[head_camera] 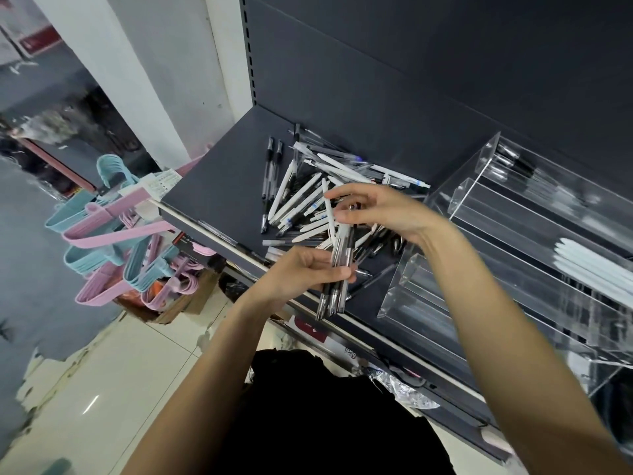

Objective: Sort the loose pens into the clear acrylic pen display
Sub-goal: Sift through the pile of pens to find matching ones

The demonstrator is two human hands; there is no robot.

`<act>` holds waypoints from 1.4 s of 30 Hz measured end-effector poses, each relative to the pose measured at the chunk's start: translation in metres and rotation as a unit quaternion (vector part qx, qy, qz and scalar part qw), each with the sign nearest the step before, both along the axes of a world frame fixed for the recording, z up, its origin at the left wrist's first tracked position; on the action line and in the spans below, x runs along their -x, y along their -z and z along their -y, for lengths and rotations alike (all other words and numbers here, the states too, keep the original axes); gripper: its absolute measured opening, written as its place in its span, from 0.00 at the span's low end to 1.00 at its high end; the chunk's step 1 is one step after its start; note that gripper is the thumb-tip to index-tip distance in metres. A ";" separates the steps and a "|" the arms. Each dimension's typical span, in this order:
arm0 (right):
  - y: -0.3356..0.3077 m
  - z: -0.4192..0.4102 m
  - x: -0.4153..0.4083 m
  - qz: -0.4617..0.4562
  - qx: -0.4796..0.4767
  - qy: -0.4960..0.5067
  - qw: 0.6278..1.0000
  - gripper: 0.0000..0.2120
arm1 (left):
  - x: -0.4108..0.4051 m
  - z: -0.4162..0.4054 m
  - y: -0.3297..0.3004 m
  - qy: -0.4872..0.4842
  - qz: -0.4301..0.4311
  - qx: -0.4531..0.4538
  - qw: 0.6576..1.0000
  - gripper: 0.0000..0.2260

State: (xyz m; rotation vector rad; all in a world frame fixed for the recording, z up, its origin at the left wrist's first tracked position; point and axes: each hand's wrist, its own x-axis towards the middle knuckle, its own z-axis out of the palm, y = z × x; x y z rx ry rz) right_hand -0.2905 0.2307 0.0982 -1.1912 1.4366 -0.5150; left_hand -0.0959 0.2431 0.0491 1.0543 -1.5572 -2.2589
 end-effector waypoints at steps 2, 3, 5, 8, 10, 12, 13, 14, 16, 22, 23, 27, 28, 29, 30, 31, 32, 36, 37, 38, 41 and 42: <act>-0.008 0.009 0.003 -0.048 -0.005 -0.100 0.994 0.13 | -0.002 0.000 -0.001 0.018 0.008 0.001 1.000 0.10; -0.011 0.013 0.004 -0.068 -0.004 -0.129 0.989 0.11 | -0.003 0.000 -0.002 0.024 0.013 0.003 1.000 0.11; -0.016 0.018 0.005 -0.084 0.022 -0.143 0.986 0.09 | -0.004 0.001 -0.004 0.028 0.016 0.010 0.999 0.14; -0.017 0.019 0.004 -0.068 0.058 -0.126 0.988 0.10 | -0.007 0.002 -0.008 0.028 0.004 0.022 0.999 0.14; -0.018 0.018 0.006 -0.059 0.058 -0.123 0.989 0.10 | -0.010 0.002 -0.009 0.037 0.000 0.022 0.999 0.12; -0.020 0.016 0.011 -0.063 0.048 -0.124 0.989 0.08 | -0.013 0.002 -0.008 0.056 0.000 0.029 0.998 0.13; -0.021 0.014 0.013 -0.065 0.048 -0.121 0.989 0.07 | -0.015 0.002 -0.008 0.061 0.001 0.034 0.998 0.14; -0.022 0.012 0.016 -0.065 0.055 -0.113 0.990 0.06 | -0.016 0.002 -0.007 0.061 0.005 0.039 0.997 0.14; -0.024 0.005 0.023 -0.061 0.085 -0.073 0.992 0.07 | -0.021 0.005 -0.006 0.064 0.022 0.046 0.997 0.11; -0.023 -0.034 0.048 0.006 0.239 0.310 0.920 0.07 | -0.030 0.011 0.003 -0.051 0.029 0.035 0.998 0.05; -0.016 -0.043 0.041 0.018 0.257 0.384 0.887 0.07 | -0.026 0.009 0.002 -0.106 0.005 0.013 0.994 0.06; 0.015 -0.064 -0.014 0.084 0.258 0.522 0.809 0.07 | 0.013 -0.002 -0.008 -0.231 -0.073 -0.059 0.968 0.01; 0.021 -0.067 -0.026 0.095 0.249 0.540 0.798 0.07 | 0.024 -0.004 -0.012 -0.257 -0.085 -0.073 0.960 0.02; 0.026 -0.070 -0.036 0.102 0.243 0.558 0.787 0.07 | 0.033 -0.005 -0.014 -0.276 -0.097 -0.081 0.953 0.03; 0.030 -0.072 -0.044 0.102 0.243 0.575 0.775 0.07 | 0.041 -0.006 -0.016 -0.285 -0.103 -0.078 0.950 0.03; 0.033 -0.074 -0.049 0.093 0.250 0.588 0.764 0.07 | 0.047 -0.007 -0.018 -0.290 -0.108 -0.077 0.948 0.04; 0.035 -0.075 -0.053 0.075 0.263 0.594 0.756 0.07 | 0.052 -0.007 -0.019 -0.290 -0.109 -0.075 0.948 0.06; 0.035 -0.082 -0.056 0.009 0.301 0.583 0.755 0.07 | 0.062 -0.004 -0.021 -0.266 -0.106 -0.068 0.956 0.05; 0.035 -0.083 -0.055 -0.003 0.305 0.580 0.756 0.08 | 0.064 -0.003 -0.022 -0.261 -0.109 -0.076 0.956 0.05; 0.035 -0.084 -0.053 -0.013 0.306 0.578 0.756 0.09 | 0.066 -0.003 -0.022 -0.259 -0.112 -0.087 0.956 0.05; 0.038 -0.091 -0.047 -0.037 0.305 0.580 0.754 0.10 | 0.075 -0.003 -0.023 -0.252 -0.122 -0.123 0.952 0.05; 0.039 -0.094 -0.045 -0.042 0.302 0.579 0.756 0.09 | 0.079 -0.004 -0.023 -0.248 -0.123 -0.128 0.952 0.06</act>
